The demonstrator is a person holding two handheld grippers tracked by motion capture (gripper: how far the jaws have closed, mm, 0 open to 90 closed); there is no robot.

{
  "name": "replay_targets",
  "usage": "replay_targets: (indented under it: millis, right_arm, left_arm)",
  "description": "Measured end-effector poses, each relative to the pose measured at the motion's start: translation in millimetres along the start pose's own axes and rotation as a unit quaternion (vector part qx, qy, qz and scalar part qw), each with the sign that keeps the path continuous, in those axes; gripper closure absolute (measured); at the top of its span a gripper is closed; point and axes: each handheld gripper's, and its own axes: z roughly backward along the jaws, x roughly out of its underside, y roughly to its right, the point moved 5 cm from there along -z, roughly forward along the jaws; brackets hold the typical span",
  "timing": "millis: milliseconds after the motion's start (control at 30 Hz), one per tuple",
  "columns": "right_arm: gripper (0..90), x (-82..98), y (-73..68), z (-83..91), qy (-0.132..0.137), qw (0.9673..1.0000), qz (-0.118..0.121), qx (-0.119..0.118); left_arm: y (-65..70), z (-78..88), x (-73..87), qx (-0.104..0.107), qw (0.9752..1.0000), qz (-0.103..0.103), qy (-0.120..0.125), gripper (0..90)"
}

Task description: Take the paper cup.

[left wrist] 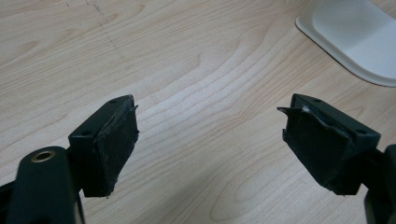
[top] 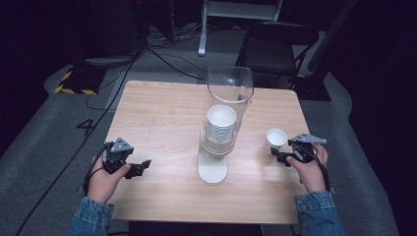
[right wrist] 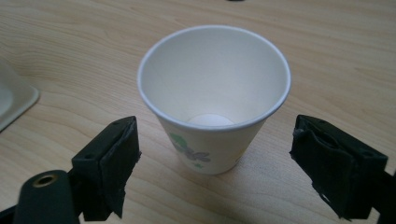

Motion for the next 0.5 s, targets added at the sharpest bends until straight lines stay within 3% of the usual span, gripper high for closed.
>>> replay_targets:
  millis: [167,367,500]
  right_arm:
    - [16.1,-8.7,-11.5,23.1,0.030,0.9994,0.011,-0.011]
    - [16.8,-19.0,-40.3,44.1,0.050,0.9979,0.012,-0.040]
    - [18.1,-22.3,-64.2,49.1,0.056,0.9956,0.020,-0.073]
  left_arm:
    - [4.1,2.3,-0.9,0.005,1.0000,-0.005,0.002,17.7]
    - [9.0,3.2,-2.6,0.015,0.9998,-0.014,0.005,17.6]
    - [13.9,2.7,-3.7,0.026,0.9995,-0.014,0.005,17.5]
